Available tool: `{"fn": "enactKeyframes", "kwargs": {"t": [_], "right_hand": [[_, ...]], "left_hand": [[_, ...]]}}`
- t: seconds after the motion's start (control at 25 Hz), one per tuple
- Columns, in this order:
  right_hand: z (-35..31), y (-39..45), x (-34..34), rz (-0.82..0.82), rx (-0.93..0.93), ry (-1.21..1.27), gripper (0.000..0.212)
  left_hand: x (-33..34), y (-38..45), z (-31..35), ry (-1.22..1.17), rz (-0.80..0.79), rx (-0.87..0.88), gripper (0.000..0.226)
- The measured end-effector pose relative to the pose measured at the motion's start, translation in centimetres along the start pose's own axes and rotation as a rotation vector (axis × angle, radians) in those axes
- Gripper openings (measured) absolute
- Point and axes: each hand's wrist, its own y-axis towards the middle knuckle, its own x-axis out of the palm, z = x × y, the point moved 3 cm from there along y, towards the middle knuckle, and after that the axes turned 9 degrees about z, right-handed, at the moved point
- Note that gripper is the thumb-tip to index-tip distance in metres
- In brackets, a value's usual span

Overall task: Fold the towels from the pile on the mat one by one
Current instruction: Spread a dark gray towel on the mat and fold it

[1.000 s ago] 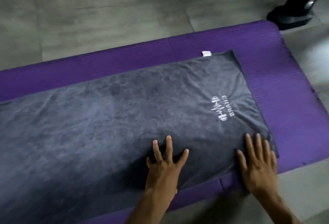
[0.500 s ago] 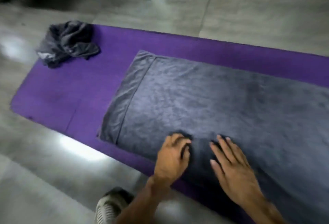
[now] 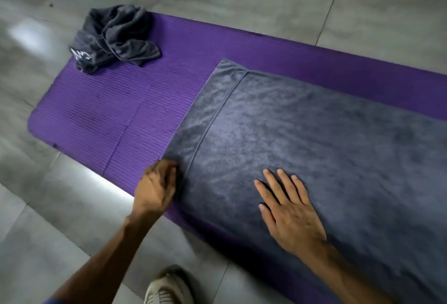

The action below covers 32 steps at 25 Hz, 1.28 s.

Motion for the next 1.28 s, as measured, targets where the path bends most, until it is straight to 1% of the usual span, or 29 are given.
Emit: {"fn": "enactKeyframes", "kwargs": {"t": [0.04, 0.08, 0.12, 0.16, 0.2, 0.28, 0.32, 0.36, 0.4, 0.44, 0.48, 0.52, 0.56, 0.6, 0.64, 0.68, 0.72, 0.76, 0.84, 0.88, 0.92, 0.96, 1.0, 1.08, 1.12, 1.16, 1.2, 1.28], "right_hand": [[0.0, 0.1, 0.0, 0.0, -0.003, 0.005, 0.056], [0.0, 0.2, 0.0, -0.002, -0.002, 0.006, 0.056], [0.0, 0.3, -0.2, -0.008, 0.0, 0.013, 0.056], [-0.1, 0.4, -0.4, -0.009, 0.002, 0.029, 0.056], [-0.1, 0.4, -0.7, -0.017, 0.005, 0.057, 0.057], [0.1, 0.5, -1.2, -0.026, 0.022, 0.149, 0.059], [0.3, 0.8, -1.6, -0.012, 0.042, 0.229, 0.059], [0.8, 1.4, -2.1, 0.011, 0.1, 0.344, 0.056], [1.7, 2.1, -2.7, 0.025, 0.213, 0.513, 0.051], [2.7, 3.2, -3.4, 0.01, 0.372, 0.719, 0.047], [3.7, 4.3, -4.3, -0.017, 0.535, 0.935, 0.045], [4.8, 5.3, -5.0, -0.03, 0.685, 1.085, 0.045], [6.0, 6.2, -5.8, -0.01, 0.803, 1.168, 0.047], [7.2, 7.0, -6.3, 0.006, 0.908, 1.227, 0.051], [8.1, 7.7, -6.9, 0.017, 0.99, 1.273, 0.056], [8.9, 8.3, -7.1, 0.021, 1.055, 1.275, 0.062], [9.6, 8.8, -7.0, 0.028, 1.096, 1.245, 0.064], [10.1, 9.0, -6.8, 0.046, 1.119, 1.214, 0.063], [11.2, 9.5, -6.4, 0.155, 1.159, 1.221, 0.057], [11.7, 9.7, -6.3, 0.213, 1.145, 1.249, 0.053], [12.1, 10.1, -6.0, 0.233, 1.098, 1.267, 0.048], [12.3, 10.5, -6.0, 0.212, 1.022, 1.269, 0.045], [12.4, 11.0, -5.8, 0.153, 0.969, 1.273, 0.042], [12.6, 11.3, -5.6, 0.02, 0.941, 1.304, 0.044], [12.8, 11.1, -5.8, 0.0, 0.958, 1.338, 0.048], [13.3, 10.7, -6.3, 0.032, 0.977, 1.396, 0.05], [14.0, 9.8, -7.1, 0.101, 1.001, 1.463, 0.049], [16.7, 7.0, -8.9, 0.25, 1.033, 1.543, 0.043]], "left_hand": [[0.1, 1.2, -0.2, 0.056, 0.035, -0.133, 0.037], [0.5, 2.3, -0.5, 0.112, 0.023, -0.278, 0.042], [0.7, 3.2, -0.7, 0.119, -0.02, -0.408, 0.048], [0.6, 3.9, -0.6, 0.088, -0.078, -0.49, 0.049], [0.3, 4.4, -0.2, 0.048, -0.125, -0.516, 0.048], [-1.4, 5.0, 2.1, 0.083, -0.146, -0.476, 0.041], [-2.4, 4.9, 3.7, 0.139, -0.126, -0.45, 0.031], [-3.1, 4.6, 5.6, 0.186, -0.103, -0.415, 0.021], [-3.2, 4.2, 7.8, 0.215, -0.085, -0.35, 0.017], [-3.1, 3.4, 10.5, 0.236, -0.072, -0.255, 0.016], [-2.6, 2.3, 13.3, 0.267, -0.083, -0.137, 0.017], [-1.6, 0.8, 16.3, 0.281, -0.119, -0.01, 0.023], [-0.5, -0.9, 19.4, 0.26, -0.132, 0.112, 0.029], [0.6, -2.7, 22.5, 0.233, -0.096, 0.239, 0.031], [1.5, -4.5, 25.3, 0.207, -0.085, 0.345, 0.028], [2.5, -6.3, 27.4, 0.178, -0.092, 0.426, 0.027], [3.1, -8.0, 29.0, 0.142, -0.113, 0.468, 0.03], [3.7, -9.5, 30.0, 0.111, -0.124, 0.477, 0.035], [4.4, -11.5, 29.9, 0.044, -0.14, 0.434, 0.033], [4.4, -11.9, 29.2, 0.0, -0.138, 0.405, 0.033], [4.4, -12.2, 28.4, -0.022, -0.132, 0.388, 0.033], [4.4, -12.4, 27.7, -0.036, -0.141, 0.355, 0.031], [4.2, -12.6, 27.1, -0.046, -0.145, 0.335, 0.029], [3.9, -13.1, 26.7, -0.086, -0.142, 0.33, 0.03], [3.7, -13.2, 26.7, -0.118, -0.127, 0.333, 0.032], [3.4, -13.3, 26.8, -0.152, -0.105, 0.335, 0.033], [3.2, -13.3, 27.1, -0.19, -0.085, 0.35, 0.033], [3.4, -13.7, 28.5, -0.271, -0.025, 0.442, 0.031]]}}
